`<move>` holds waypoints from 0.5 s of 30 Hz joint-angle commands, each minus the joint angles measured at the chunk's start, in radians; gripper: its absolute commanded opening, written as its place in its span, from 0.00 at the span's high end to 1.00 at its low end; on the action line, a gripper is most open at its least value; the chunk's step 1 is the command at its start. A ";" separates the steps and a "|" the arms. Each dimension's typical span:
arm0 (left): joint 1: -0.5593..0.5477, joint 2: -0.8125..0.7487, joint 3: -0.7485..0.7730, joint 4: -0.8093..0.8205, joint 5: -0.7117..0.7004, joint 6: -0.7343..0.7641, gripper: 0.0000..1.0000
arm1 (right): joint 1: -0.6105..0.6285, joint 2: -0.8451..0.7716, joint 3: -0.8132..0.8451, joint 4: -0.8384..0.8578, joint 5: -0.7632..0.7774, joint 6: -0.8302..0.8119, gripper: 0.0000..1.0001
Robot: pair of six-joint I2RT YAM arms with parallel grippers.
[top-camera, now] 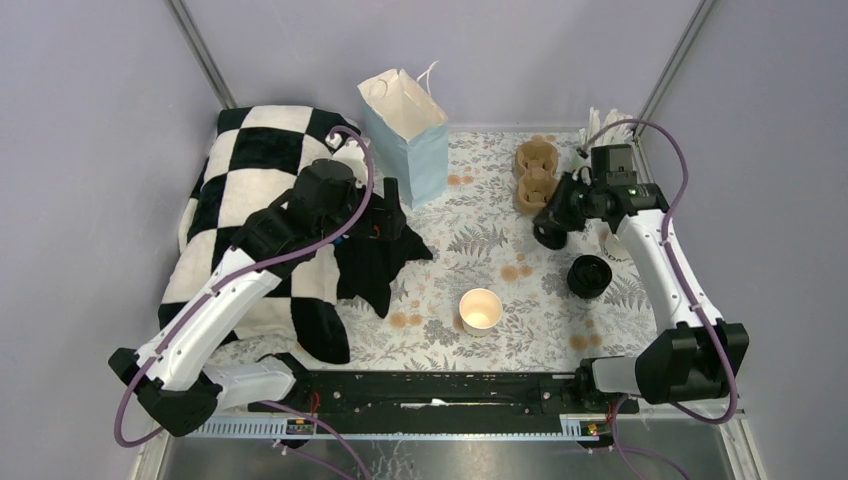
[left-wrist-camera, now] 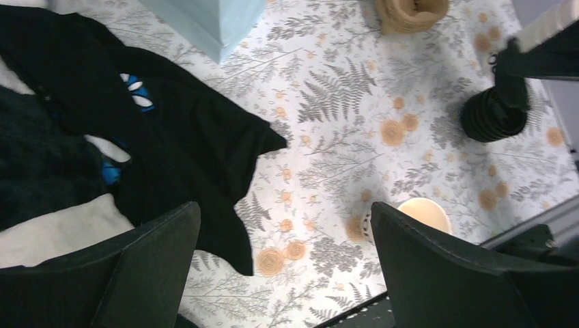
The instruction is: Pack the takeout coffee
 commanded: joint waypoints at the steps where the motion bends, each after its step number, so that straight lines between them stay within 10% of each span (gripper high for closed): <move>1: -0.003 0.026 0.075 0.063 0.137 -0.072 0.01 | 0.098 -0.040 0.045 0.290 -0.542 0.286 0.87; 7: 0.012 0.102 0.177 0.162 0.487 -0.255 0.01 | 0.262 -0.075 -0.063 0.974 -0.624 0.841 0.86; 15: 0.083 0.022 0.072 0.405 0.588 -0.583 0.01 | 0.338 -0.096 -0.067 1.283 -0.590 1.062 0.86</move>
